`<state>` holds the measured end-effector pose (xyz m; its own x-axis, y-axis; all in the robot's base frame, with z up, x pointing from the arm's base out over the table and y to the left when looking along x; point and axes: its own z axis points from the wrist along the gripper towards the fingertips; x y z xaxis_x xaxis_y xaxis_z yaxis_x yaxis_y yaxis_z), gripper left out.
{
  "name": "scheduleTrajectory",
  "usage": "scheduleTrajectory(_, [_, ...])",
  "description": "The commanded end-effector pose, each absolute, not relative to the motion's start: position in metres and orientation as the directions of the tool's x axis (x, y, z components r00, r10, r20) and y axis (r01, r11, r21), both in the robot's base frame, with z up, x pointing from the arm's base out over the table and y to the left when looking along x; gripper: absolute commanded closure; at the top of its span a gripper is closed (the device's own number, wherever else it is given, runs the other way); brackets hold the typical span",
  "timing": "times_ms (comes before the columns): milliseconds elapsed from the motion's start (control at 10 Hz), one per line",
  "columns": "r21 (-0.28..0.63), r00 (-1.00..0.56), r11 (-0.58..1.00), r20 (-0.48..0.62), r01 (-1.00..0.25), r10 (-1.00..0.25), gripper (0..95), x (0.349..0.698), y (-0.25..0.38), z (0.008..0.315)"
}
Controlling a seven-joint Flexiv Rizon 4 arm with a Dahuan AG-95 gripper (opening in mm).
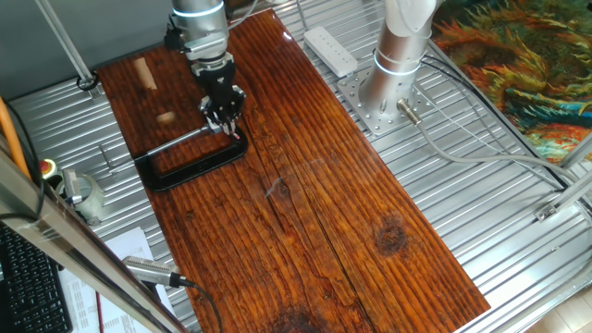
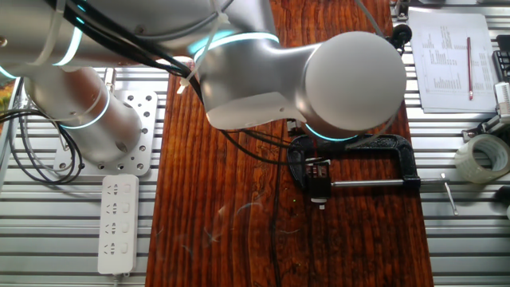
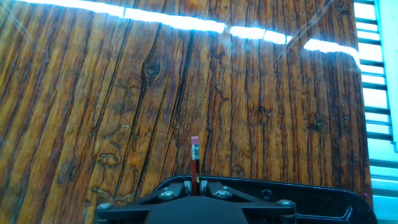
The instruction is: Insert the pencil into the pencil sharpener
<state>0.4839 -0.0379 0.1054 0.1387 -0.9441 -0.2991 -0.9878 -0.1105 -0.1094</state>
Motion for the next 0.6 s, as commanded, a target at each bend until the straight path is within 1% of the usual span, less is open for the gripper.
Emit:
scheduleTrajectory(100, [-0.116, 0.142, -0.112, -0.296, -0.987, -0.944, 95.0, 0.4849, -0.0400, 0.1016])
scheduleTrajectory(600, [-0.123, 0.155, -0.124, -0.288, -0.985, -0.945, 95.0, 0.4852, -0.0409, 0.0992])
